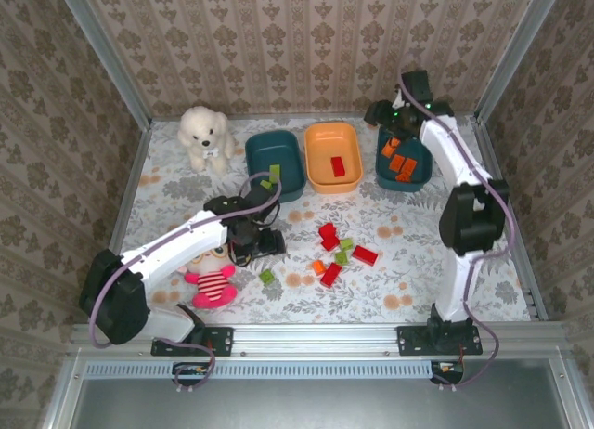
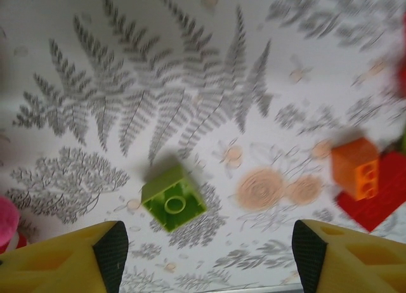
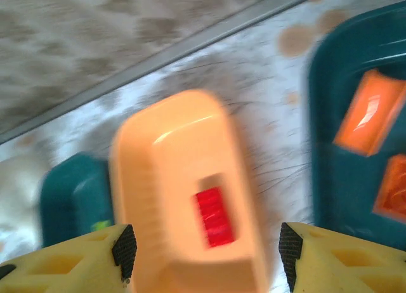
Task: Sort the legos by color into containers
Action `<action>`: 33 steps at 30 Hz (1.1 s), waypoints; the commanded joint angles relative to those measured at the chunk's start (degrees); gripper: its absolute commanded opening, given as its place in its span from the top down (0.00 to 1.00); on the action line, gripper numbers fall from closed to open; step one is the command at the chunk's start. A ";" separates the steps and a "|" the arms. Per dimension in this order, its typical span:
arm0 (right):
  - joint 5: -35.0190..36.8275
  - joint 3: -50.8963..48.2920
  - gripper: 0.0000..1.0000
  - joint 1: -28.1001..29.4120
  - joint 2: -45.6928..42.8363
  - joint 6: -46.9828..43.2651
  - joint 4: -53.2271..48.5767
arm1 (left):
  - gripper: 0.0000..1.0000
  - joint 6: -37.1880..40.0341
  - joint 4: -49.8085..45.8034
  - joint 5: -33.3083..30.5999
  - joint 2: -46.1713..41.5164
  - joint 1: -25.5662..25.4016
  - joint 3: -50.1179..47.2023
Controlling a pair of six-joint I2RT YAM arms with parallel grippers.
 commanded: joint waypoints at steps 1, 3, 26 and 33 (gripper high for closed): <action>-1.68 -13.35 0.36 4.80 -8.50 3.78 8.93 | 0.27 -0.44 -1.41 0.01 -0.57 -1.33 -2.62; -2.20 -19.84 0.35 7.93 -13.59 4.34 10.31 | 0.26 -2.39 -0.34 0.86 0.21 -1.44 -4.09; -5.15 -38.12 0.33 14.51 -36.94 2.35 2.45 | 0.69 -19.90 6.87 0.41 12.55 -3.43 -5.91; -4.78 -36.49 0.34 14.54 -37.98 1.05 -0.27 | 0.80 -12.62 -1.89 -7.96 10.70 -2.23 5.43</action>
